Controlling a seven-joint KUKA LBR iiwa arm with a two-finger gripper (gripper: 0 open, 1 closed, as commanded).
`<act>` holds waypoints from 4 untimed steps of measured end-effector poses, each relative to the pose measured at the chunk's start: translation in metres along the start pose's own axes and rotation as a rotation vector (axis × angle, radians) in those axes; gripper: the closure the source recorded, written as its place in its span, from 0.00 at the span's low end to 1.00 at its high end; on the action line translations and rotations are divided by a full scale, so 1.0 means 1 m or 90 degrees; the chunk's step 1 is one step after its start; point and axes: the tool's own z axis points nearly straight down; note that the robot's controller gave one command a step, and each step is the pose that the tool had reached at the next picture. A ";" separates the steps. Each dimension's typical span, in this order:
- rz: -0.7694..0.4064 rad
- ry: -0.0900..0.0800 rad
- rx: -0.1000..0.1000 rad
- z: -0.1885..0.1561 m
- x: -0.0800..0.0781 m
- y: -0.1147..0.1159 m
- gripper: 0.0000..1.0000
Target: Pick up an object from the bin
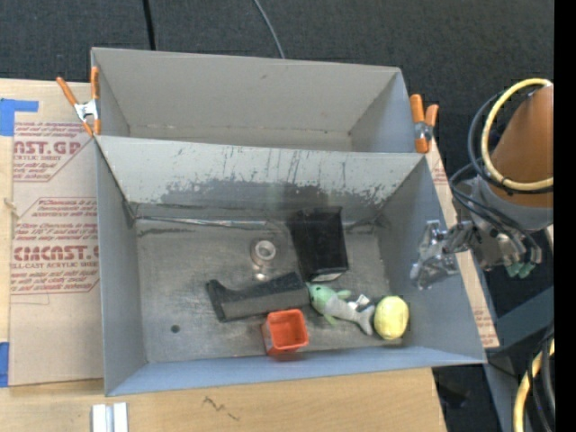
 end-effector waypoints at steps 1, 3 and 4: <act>0.017 0.004 -0.001 0.041 0.000 0.012 1.00; 0.002 0.004 -0.001 0.108 0.006 -0.027 0.00; 0.001 0.004 -0.001 0.109 0.006 -0.027 0.00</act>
Offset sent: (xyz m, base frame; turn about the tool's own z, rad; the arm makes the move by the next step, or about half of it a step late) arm -0.0007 -0.0064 -0.1033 0.0515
